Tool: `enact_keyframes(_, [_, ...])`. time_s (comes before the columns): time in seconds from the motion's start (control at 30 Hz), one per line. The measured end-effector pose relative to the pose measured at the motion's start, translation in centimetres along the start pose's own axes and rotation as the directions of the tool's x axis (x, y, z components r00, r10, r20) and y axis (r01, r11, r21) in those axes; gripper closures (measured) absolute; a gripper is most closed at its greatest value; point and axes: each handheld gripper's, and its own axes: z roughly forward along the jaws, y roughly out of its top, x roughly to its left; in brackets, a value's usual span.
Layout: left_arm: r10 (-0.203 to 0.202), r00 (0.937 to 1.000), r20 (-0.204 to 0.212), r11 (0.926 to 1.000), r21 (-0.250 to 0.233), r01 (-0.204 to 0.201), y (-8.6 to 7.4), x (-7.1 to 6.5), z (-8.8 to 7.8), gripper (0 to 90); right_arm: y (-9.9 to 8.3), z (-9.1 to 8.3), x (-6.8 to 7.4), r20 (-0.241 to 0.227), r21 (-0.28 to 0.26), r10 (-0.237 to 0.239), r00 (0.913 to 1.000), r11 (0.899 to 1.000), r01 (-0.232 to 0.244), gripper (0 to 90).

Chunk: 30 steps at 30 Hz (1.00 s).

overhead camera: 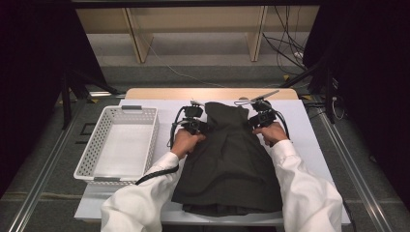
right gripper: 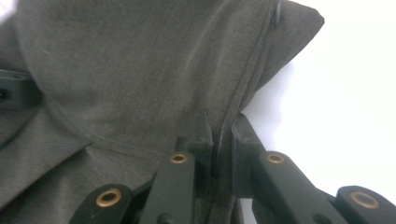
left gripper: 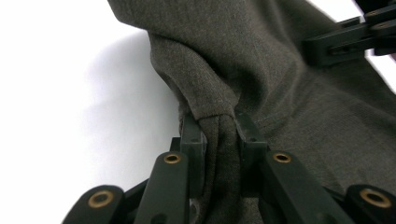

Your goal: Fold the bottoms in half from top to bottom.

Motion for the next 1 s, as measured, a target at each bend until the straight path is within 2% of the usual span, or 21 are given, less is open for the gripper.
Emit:
enact_keyframes(0.13, [0.016,0.9997,-0.021,0.9989,-0.043,-0.017,1.7,-0.5,-0.2,76.3,1.5,-2.0,0.6,0.062,-0.082,-0.03,0.9976,0.996,0.035,82.1])
enact_keyframes(0.2, [0.032,0.9991,-0.027,0.9973,-0.066,-0.034,2.0,-0.8,-0.3,76.1,1.8,-2.5,0.8,0.101,-0.11,-0.058,0.9932,0.992,0.069,82.1])
enact_keyframes(0.23, [0.042,0.9988,-0.027,0.9971,-0.062,-0.043,2.0,-0.8,-0.3,76.0,1.8,-2.6,0.8,0.11,-0.124,-0.061,0.9921,0.99,0.075,82.1])
enact_keyframes(0.37, [0.052,0.9986,-0.012,0.9958,-0.075,-0.053,1.3,-0.5,-0.4,75.9,0.7,-2.5,1.0,0.112,-0.155,-0.116,0.9869,0.979,0.133,82.1])
enact_keyframes(0.47, [0.066,0.9978,0.004,0.9934,-0.095,-0.065,0.5,-0.5,-0.7,75.8,-0.6,-2.2,1.1,0.108,-0.183,-0.169,0.9797,0.965,0.186,82.0])
enact_keyframes(0.57, [0.092,0.9957,0.011,0.9903,-0.106,-0.091,0.0,-0.6,-1.2,75.9,-1.6,-2.5,1.3,0.096,-0.21,-0.187,0.9777,0.956,0.203,82.0])
enact_keyframes(0.7, [0.123,0.9921,0.025,0.9846,-0.128,-0.119,-0.5,-1.1,-2.1,75.8,-2.8,-3.9,2.0,0.091,-0.252,-0.228,0.9693,0.936,0.244,81.9])
enact_keyframes(0.83, [0.147,0.9886,0.034,0.9794,-0.145,-0.14,-1.4,-1.6,-3.2,75.7,-4.1,-4.9,2.9,0.099,-0.284,-0.275,0.9563,0.913,0.292,81.8])
enact_keyframes(1.0, [0.199,0.9789,0.045,0.9675,-0.168,-0.189,-2.6,-2.3,-4.7,75.4,-5.9,-6.3,4.1,0.097,-0.327,-0.314,0.9444,0.886,0.328,81.7])
